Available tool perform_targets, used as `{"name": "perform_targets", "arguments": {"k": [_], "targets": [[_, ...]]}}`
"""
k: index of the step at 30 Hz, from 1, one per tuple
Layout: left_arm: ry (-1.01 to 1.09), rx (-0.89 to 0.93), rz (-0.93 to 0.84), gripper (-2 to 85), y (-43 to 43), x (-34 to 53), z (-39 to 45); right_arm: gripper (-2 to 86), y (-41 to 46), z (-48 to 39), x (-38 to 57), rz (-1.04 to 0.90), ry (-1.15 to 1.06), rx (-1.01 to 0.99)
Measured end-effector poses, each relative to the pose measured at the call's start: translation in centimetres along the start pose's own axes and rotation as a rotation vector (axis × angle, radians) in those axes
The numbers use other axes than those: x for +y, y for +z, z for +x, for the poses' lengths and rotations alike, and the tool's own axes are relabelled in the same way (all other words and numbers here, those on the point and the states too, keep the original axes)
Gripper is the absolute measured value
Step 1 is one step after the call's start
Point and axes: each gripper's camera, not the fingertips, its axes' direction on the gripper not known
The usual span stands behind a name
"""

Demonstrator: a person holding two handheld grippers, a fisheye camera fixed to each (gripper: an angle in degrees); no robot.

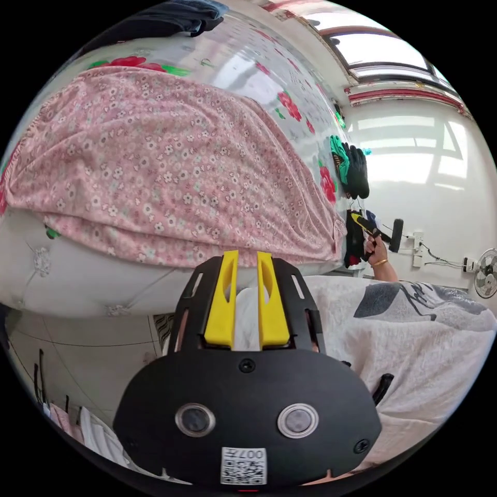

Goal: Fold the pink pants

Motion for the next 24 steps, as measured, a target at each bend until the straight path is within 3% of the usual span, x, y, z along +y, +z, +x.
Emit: {"name": "perform_targets", "arguments": {"k": [7, 10, 14, 22, 24], "targets": [[-0.129, 0.079, 0.086, 7.4, 2.2, 1.6, -0.6, 4.6, 2.4, -6.8, -11.4, -0.279, -0.446, 0.021], [-0.159, 0.07, 0.122, 7.4, 3.5, 2.2, -0.5, 4.6, 4.1, -8.2, -12.7, -0.365, -0.561, -0.08], [-0.178, 0.032, 0.171, 7.4, 4.1, 2.0, -0.3, 4.3, 8.7, -10.2, -10.9, -0.586, -0.733, -0.044], [-0.169, -0.018, 0.096, 6.8, 5.0, 1.0, -1.3, 2.6, 11.2, -7.3, -3.3, -0.782, -0.738, 0.17], [-0.178, -0.015, 0.09, 6.6, 4.9, 1.1, -1.7, 1.9, 9.8, -6.2, -2.1, -0.707, -0.664, 0.156]]}}
